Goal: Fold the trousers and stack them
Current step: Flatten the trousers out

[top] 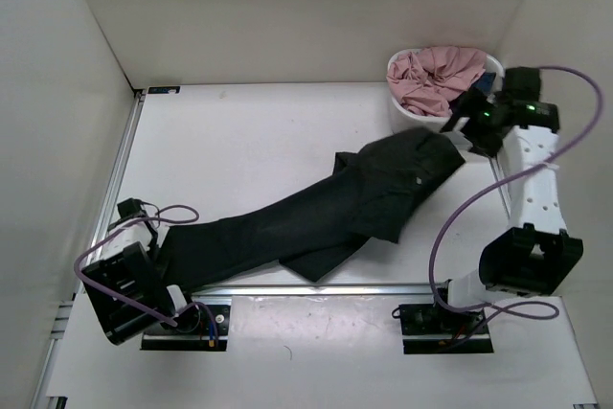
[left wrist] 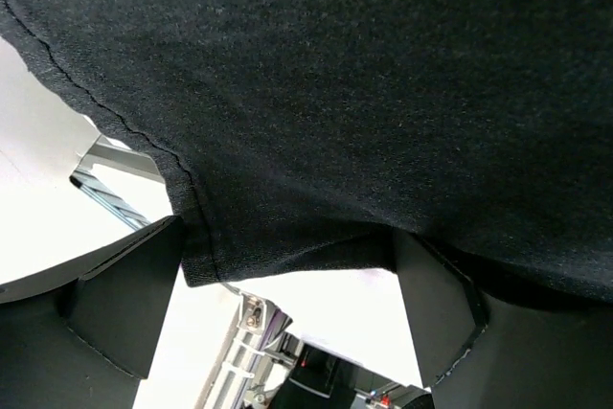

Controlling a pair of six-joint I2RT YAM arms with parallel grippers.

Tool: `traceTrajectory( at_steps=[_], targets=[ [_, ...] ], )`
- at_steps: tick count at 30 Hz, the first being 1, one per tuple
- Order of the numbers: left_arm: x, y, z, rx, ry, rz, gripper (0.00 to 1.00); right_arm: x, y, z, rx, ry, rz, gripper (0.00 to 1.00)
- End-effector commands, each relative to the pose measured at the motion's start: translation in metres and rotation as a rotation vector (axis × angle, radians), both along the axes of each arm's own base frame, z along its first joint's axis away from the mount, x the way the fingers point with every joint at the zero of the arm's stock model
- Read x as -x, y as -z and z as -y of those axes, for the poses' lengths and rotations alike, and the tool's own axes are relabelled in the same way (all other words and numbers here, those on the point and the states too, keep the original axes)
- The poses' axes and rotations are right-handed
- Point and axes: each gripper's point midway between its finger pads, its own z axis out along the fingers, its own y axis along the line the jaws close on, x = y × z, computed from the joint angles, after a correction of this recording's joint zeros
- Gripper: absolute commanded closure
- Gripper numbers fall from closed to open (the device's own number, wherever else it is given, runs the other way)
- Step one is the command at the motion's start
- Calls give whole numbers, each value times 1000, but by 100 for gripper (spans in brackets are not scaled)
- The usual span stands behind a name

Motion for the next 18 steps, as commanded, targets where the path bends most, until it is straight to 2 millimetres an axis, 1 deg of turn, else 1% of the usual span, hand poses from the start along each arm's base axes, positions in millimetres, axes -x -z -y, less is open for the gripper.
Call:
traceTrajectory(
  at_steps=[1,2,3,5,6,7,8,9,10,11,12,13,14,15,16,18],
  targets=[
    [-38,3,-19,-65,-28,193,0,73,36,49,87,37,-241,1],
    [-41,0,-20,-62,-13,199,0,73,34,55,87,49,-215,1],
    [-47,-7,-23,-77,-12,227,0,71,30,56,92,51,-194,1],
    [-45,-10,-22,-71,4,208,0,72,21,56,99,71,-164,1],
    [-47,-16,-23,-77,4,218,0,78,24,54,91,81,-171,1],
    [-44,-19,-22,-71,13,203,0,83,18,52,91,94,-138,1],
    [-42,-19,-21,-65,13,192,0,93,33,44,49,112,-165,1],
    [-35,-23,-27,-86,-9,188,0,103,39,37,16,123,-179,1],
    [-31,-24,-28,-87,-26,186,0,112,36,29,-13,138,-128,1],
    [-27,-25,-31,-96,-33,174,0,119,43,14,-91,134,-118,1],
    [-23,-25,-34,-97,-44,169,0,139,79,-3,-203,201,-211,1],
    [-15,-25,-38,-100,-73,161,0,142,79,-13,-257,225,-128,1],
    [-9,-20,-37,-84,-91,150,0,149,92,-24,-330,250,-129,1],
    [-3,-17,-39,-67,-114,143,0,158,95,-39,-430,300,-109,1],
    [1,-10,-37,-39,-128,125,0,174,129,-45,-465,349,-183,1],
    [3,-1,-33,2,-143,108,0,177,142,-51,-496,369,-167,1]
  ],
)
